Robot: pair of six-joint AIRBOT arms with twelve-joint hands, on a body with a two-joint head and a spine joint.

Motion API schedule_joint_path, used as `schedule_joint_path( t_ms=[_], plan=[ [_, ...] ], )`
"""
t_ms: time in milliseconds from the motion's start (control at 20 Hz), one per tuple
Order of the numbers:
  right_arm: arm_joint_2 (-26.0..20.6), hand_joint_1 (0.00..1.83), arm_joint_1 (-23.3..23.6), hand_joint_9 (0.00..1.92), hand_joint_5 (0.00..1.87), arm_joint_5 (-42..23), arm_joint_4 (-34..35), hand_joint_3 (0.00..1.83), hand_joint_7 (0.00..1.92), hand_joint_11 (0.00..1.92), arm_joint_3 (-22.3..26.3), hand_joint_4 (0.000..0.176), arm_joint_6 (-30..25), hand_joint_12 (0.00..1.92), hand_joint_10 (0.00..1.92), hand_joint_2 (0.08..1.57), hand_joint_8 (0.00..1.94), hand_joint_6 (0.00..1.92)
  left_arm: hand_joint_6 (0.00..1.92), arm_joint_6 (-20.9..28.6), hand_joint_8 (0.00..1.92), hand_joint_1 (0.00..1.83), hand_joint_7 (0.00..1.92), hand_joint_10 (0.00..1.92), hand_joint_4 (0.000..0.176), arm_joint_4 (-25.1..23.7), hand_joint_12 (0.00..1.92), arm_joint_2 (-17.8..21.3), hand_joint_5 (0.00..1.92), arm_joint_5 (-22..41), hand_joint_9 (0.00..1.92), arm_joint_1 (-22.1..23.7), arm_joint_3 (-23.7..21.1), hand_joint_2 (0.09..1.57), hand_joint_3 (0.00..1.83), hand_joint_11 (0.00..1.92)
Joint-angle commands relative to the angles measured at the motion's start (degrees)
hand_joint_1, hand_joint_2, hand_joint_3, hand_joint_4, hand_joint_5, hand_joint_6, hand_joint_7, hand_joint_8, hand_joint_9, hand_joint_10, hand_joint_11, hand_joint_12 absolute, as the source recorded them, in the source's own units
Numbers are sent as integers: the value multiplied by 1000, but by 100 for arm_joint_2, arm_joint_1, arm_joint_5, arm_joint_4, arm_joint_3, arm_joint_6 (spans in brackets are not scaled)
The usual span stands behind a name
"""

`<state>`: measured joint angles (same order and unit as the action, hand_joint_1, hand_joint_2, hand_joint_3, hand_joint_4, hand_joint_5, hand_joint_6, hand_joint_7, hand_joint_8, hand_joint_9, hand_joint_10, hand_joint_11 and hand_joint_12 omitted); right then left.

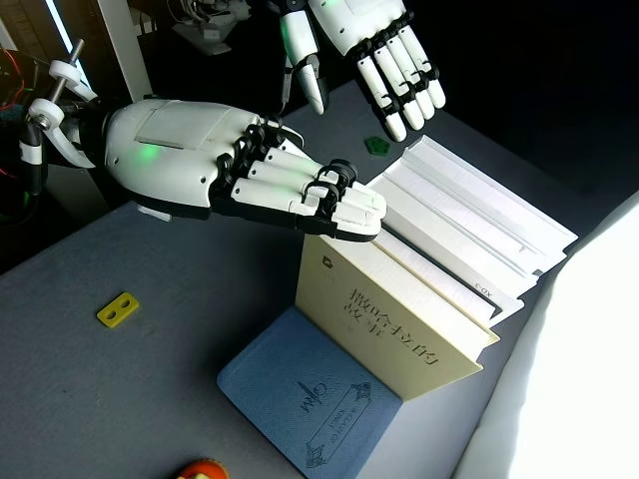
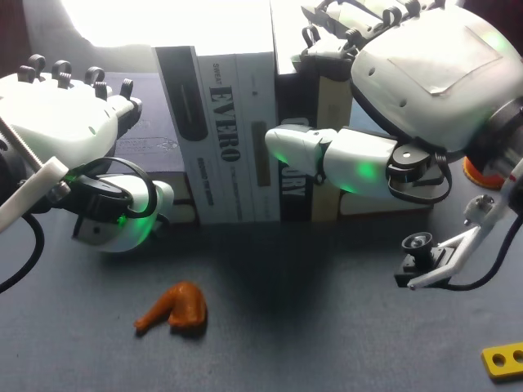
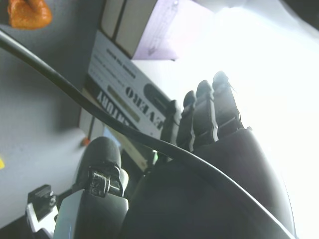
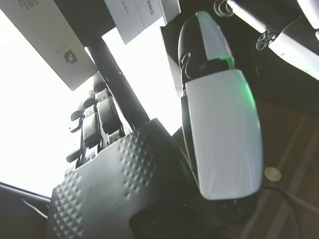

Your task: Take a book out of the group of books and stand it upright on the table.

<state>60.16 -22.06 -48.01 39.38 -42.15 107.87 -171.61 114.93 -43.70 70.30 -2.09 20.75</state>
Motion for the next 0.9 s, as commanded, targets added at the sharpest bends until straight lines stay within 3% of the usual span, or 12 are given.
schedule_joint_path(
  t_ms=[0,850],
  plan=[
    [-45,0,-58,36,676,56,11,5,171,9,53,0,69,4,5,1155,3,107,3,-20,1,49,10,0,0,-535,0,3,57,-35,0,40,15,1441,4,0],
    [-732,1,-744,50,683,33,-356,2,194,5,1092,0,245,3,10,1154,8,87,2,-20,0,66,3,0,0,-536,0,4,58,-35,0,42,19,1433,0,0]
  ],
)
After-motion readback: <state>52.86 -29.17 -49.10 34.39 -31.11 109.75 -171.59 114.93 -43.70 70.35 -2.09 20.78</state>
